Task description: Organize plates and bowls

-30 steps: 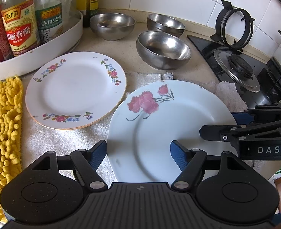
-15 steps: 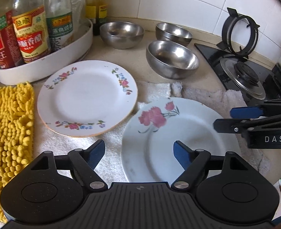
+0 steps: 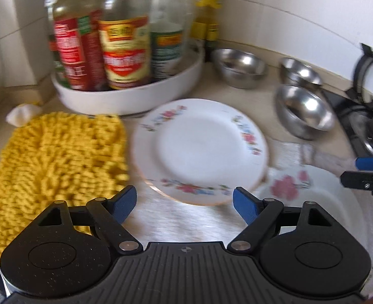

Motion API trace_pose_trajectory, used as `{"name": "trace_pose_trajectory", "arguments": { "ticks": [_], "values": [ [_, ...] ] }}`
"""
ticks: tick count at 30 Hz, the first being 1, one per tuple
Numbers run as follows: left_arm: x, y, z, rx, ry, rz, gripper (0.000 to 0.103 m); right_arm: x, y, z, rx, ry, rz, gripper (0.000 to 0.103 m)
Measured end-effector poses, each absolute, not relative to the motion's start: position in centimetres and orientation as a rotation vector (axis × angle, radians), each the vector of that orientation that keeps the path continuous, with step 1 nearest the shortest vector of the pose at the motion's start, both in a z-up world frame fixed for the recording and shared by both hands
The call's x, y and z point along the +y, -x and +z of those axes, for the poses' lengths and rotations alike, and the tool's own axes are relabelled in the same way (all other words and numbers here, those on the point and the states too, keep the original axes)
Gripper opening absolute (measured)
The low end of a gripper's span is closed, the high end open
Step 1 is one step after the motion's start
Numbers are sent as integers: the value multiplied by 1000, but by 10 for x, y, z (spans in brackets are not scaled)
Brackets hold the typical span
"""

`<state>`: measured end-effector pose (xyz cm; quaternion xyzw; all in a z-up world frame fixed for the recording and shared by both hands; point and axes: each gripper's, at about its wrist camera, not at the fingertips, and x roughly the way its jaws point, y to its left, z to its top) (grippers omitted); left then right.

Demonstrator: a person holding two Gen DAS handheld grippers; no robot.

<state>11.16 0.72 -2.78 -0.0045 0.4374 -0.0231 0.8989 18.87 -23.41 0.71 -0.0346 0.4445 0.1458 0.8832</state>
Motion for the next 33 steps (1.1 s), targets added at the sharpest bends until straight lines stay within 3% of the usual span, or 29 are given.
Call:
{"name": "trace_pose_trajectory", "arguments": {
  "ticks": [33],
  "values": [
    [32,-211,-63,1036,-43,-88,91,-156,-303,-37,1054,122,331,76]
  ]
}}
